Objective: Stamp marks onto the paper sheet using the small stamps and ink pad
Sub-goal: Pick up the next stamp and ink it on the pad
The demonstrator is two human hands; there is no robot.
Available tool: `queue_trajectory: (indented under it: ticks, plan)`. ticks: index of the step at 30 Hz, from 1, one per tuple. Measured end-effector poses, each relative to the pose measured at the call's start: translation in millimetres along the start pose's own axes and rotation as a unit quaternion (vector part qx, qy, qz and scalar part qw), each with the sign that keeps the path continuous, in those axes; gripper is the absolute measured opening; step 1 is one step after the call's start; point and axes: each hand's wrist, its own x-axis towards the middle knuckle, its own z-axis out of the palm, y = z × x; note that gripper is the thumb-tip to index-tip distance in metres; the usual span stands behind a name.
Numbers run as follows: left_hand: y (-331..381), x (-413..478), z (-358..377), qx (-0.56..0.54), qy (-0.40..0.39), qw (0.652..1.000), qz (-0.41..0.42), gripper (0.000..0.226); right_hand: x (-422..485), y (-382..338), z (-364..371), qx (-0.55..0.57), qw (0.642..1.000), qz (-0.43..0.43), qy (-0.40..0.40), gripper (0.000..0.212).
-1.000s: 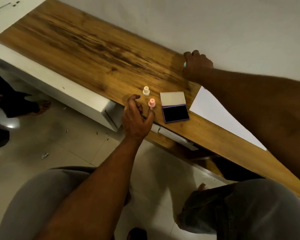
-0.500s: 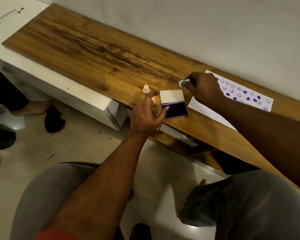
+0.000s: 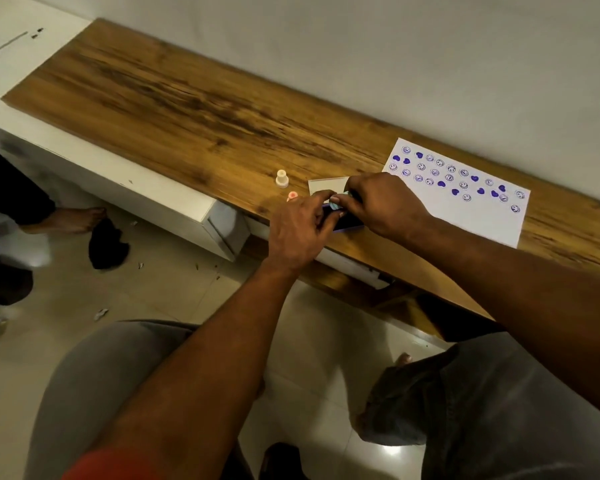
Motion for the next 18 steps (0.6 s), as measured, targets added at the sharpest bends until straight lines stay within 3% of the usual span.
queue_trajectory:
  ticks: [5, 14, 18]
  plan:
    - [-2, -1, -1, -0.023, 0.01, 1.0, -0.019, 0.038, -2, 3, 9, -0.018, 0.999, 0.03, -0.006, 0.057]
    - [-12, -17, -4, -0.08, -0.003, 0.992, -0.098, 0.039, 13, -7, 20, -0.047, 0.996, -0.042, -0.066, 0.041]
    - [-28, -28, -3, -0.114, -0.017, 0.982, -0.148, 0.045, 13, -8, 24, -0.073, 0.994, -0.076, -0.039, 0.042]
